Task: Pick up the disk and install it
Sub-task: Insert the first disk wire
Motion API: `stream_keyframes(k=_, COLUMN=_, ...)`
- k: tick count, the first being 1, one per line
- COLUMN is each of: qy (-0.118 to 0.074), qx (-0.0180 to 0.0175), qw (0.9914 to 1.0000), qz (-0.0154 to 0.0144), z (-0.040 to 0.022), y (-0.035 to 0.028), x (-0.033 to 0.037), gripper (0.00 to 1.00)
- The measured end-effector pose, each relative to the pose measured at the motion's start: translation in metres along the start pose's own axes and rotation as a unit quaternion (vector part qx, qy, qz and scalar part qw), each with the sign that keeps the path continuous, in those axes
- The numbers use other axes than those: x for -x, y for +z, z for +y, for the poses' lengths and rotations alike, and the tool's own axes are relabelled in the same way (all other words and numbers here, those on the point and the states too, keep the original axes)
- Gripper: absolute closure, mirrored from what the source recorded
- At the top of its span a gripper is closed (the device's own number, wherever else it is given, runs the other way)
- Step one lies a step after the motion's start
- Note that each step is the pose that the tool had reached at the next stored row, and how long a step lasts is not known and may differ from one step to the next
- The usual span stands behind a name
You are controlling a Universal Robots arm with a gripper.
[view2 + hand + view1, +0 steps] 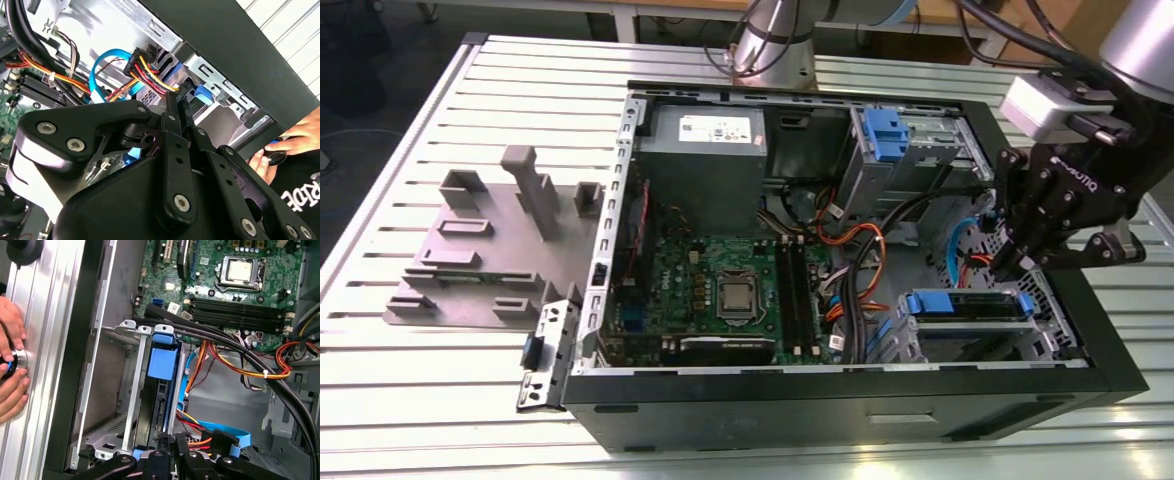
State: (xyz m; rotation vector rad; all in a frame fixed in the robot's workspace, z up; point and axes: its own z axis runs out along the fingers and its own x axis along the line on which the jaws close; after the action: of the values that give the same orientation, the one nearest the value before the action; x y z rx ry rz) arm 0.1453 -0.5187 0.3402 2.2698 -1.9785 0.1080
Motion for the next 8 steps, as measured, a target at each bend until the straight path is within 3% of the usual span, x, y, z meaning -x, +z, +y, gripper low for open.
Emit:
stream_keyframes(k=2, qy=0.005, qx=-0.0006, qw=0.99999, qz=-0.0001, z=0.0002, y=0.0002, x=0.0001, gripper=0.83)
stream_keyframes(k=8, qy=0.011, qx=-0.0087, qw=0.99990, qz=0.0008, z=0.0008, y=-0.0009, x=0.0000, gripper=0.83)
